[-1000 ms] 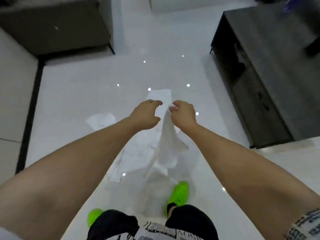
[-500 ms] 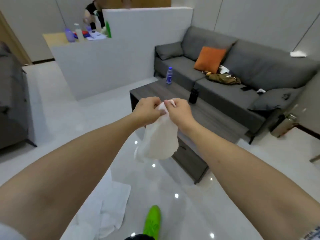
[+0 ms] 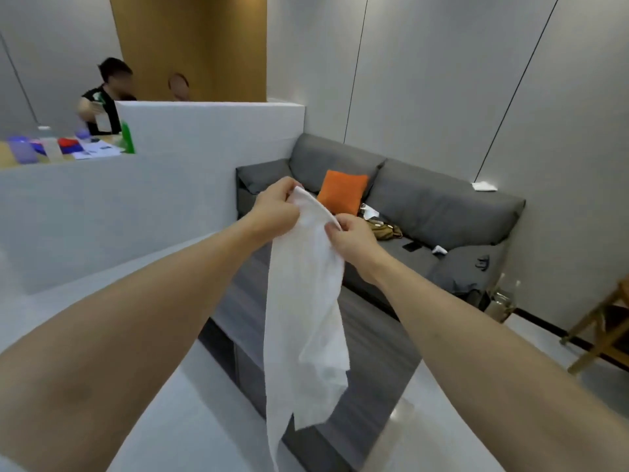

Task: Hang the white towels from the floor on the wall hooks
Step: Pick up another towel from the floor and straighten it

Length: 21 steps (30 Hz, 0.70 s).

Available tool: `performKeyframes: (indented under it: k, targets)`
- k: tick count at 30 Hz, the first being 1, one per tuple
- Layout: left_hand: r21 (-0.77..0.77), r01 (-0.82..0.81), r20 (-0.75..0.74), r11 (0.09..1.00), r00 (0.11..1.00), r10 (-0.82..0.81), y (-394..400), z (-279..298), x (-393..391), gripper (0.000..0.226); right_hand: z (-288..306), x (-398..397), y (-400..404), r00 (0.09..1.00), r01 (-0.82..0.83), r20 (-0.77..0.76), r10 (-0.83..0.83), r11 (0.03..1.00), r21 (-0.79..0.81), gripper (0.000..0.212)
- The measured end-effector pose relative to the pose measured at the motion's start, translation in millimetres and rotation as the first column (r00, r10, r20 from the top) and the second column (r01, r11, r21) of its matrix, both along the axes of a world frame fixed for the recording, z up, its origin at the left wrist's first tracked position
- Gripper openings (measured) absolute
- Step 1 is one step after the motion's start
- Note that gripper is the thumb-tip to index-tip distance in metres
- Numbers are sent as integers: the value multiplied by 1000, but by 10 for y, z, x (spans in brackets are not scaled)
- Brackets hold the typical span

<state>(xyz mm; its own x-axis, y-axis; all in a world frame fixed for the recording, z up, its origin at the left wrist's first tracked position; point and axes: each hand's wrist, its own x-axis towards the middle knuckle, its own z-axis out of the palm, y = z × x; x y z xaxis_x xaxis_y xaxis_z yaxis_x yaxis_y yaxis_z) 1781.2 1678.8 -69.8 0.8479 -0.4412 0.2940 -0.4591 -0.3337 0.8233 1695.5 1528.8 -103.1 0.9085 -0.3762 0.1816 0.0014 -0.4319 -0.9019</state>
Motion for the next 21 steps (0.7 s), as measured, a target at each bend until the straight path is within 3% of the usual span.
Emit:
performKeyframes:
  k: [4,6,9,12,17,21]
  targets:
    - [91,184,-149,979,974,-169,-469,14,240,24,133,442,-493,998,-37,44,39,999,-39,36]
    - [109,155,-135,982,981,-140,-668,10,396,16,141,643,-731,996,-82,28,83,996,-33,41]
    - [178,-97,63,979,994,87,-888,79,720,20,142,963,-1105,981,-194,-1,195,979,-62,42]
    - [230,-306,198,924,944,264,-1026,180,972,24,203,1311,-1407,943,-333,-76,324,929,-164,40]
    - [169,-596,257,785,796,549,-964,281,1286,16,285,1874,-1768,923,-386,-144,358,861,-330,39]
    - [166,-761,300,627,644,703,-714,272,1447,18,372,2299,-1899,898,-437,-106,426,841,-319,41]
